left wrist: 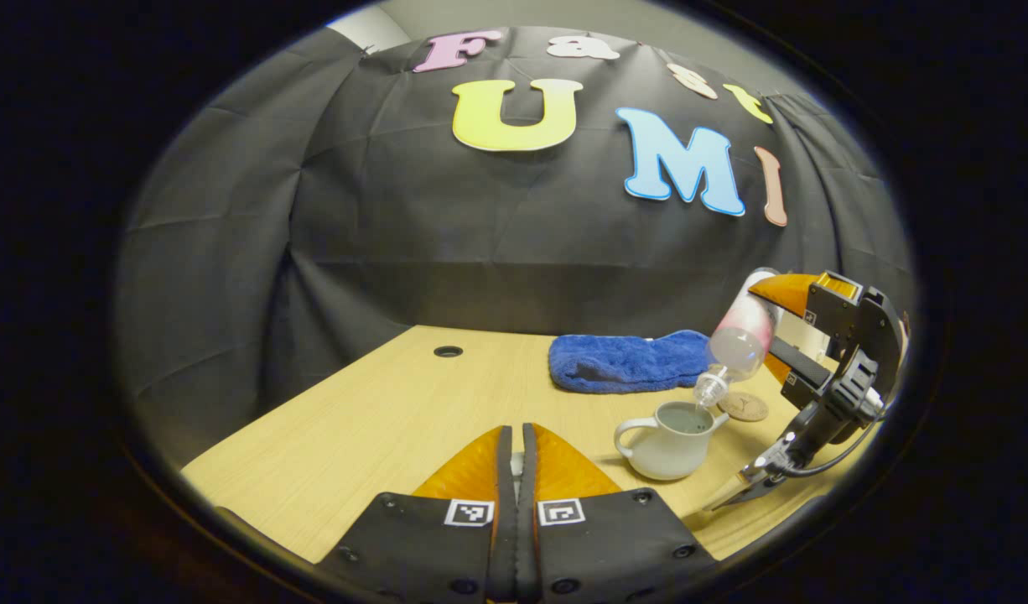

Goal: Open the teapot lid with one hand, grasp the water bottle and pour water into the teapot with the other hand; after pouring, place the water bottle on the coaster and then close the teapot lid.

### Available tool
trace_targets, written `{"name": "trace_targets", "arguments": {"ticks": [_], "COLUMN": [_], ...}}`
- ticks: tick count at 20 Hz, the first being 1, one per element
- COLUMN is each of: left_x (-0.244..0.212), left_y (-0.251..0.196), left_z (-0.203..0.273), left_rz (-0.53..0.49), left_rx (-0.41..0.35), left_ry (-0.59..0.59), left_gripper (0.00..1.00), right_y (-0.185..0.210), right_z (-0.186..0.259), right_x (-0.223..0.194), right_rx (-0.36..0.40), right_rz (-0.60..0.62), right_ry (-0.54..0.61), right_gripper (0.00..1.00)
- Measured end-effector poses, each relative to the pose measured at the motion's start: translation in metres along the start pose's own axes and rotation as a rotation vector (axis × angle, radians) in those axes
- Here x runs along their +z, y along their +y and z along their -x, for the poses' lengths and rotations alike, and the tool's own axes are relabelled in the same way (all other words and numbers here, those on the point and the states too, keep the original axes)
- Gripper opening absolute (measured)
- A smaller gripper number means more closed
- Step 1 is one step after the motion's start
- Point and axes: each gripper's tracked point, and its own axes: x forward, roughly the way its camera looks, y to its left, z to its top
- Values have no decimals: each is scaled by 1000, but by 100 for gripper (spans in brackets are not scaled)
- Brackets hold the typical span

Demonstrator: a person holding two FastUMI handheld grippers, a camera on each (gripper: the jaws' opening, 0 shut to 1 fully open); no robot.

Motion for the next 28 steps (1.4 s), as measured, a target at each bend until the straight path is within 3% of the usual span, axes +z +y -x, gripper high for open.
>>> {"name": "trace_targets", "arguments": {"ticks": [28], "left_x": [-9], "left_y": [0], "left_z": [1], "left_rz": [7], "left_rx": [-13], "left_ry": [22], "left_gripper": [6], "right_y": [-20], "right_z": [-14], "right_x": [29], "right_rx": [-73], "right_rz": [288], "right_ry": [-175], "right_gripper": [76]}}
